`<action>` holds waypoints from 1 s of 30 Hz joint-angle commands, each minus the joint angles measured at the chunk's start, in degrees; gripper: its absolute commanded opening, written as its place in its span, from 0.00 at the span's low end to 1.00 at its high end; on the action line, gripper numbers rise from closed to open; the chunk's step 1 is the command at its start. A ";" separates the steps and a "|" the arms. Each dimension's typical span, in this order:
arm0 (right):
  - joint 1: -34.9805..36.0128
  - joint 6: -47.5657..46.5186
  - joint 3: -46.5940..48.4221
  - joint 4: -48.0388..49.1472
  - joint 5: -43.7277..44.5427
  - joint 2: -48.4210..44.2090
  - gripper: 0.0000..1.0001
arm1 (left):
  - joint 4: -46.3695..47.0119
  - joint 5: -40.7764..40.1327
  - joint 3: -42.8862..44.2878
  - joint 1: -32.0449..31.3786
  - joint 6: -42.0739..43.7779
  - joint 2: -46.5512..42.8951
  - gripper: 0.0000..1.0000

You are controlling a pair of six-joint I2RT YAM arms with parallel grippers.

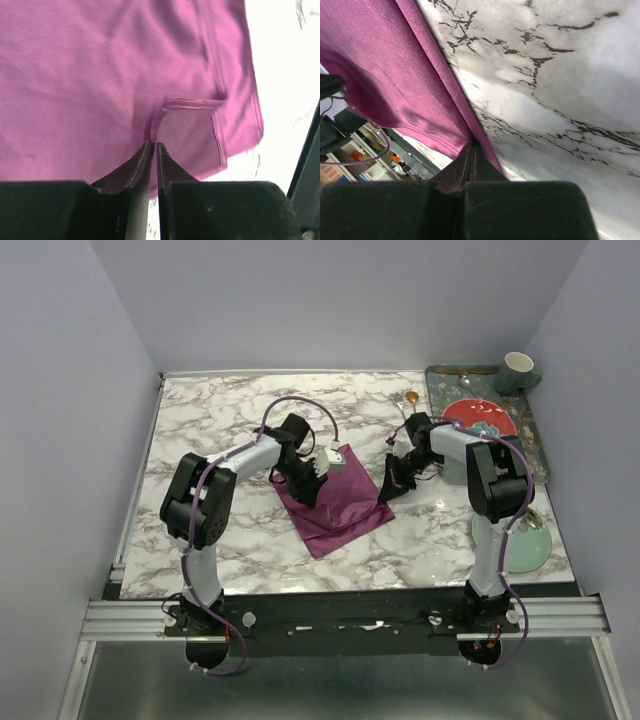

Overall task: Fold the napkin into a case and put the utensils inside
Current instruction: Smooth out the square-folded napkin at the center of the board, then pick up the square-folded napkin from the center of the board.

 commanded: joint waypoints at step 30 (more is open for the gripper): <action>0.41 0.20 0.99 -0.49 1.10 0.42 0.01 | 30.30 -39.12 -34.32 -24.69 -5.50 -31.16 0.64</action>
